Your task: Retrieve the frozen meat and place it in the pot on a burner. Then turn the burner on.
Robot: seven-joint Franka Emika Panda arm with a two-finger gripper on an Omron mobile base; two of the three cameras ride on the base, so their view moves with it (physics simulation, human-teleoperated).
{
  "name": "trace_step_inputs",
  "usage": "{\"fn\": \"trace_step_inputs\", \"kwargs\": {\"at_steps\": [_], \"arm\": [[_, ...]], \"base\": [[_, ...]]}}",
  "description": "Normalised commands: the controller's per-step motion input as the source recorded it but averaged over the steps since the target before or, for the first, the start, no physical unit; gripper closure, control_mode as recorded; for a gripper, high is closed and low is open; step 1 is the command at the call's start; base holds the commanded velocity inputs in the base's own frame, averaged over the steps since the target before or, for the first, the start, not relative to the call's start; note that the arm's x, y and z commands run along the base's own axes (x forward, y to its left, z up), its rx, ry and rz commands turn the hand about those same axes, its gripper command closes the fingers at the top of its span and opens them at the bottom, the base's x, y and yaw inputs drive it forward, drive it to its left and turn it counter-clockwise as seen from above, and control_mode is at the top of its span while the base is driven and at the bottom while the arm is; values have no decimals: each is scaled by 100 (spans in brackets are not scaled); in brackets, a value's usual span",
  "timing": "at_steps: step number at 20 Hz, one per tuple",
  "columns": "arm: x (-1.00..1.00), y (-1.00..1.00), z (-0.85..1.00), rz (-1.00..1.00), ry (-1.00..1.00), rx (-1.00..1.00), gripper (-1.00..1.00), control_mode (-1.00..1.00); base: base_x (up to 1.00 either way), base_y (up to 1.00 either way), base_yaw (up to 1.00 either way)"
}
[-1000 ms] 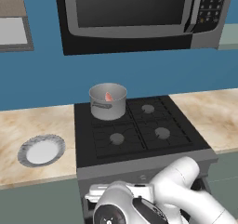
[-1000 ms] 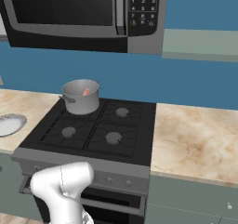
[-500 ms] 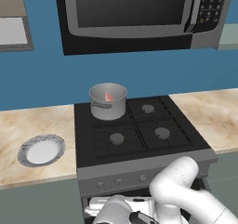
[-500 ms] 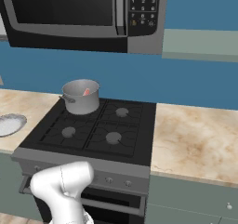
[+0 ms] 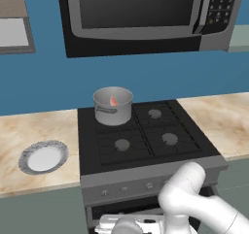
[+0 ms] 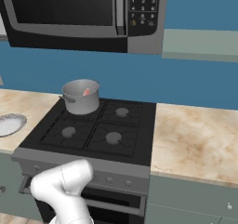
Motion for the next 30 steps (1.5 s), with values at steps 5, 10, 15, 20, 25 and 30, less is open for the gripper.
{"fn": "trace_step_inputs", "kwargs": {"at_steps": [5, 10, 15, 20, 25, 30], "arm": [[0, -34, -30, 9, -1, 2, -100, -100], [1, -6, -16, 5, 0, 0, -100, -100], [0, -5, -15, 5, 0, 0, -100, -100], [1, -6, -14, 4, 0, 0, -100, -100], [1, -7, -14, 1, 0, 0, -100, 100], [0, 0, 0, 0, 0, 0, -100, 100]], "base": [[0, 0, 0], [0, 0, 0], [0, 0, 0], [0, 0, 0], [0, -7, 1], [0, -44, 1]]}}
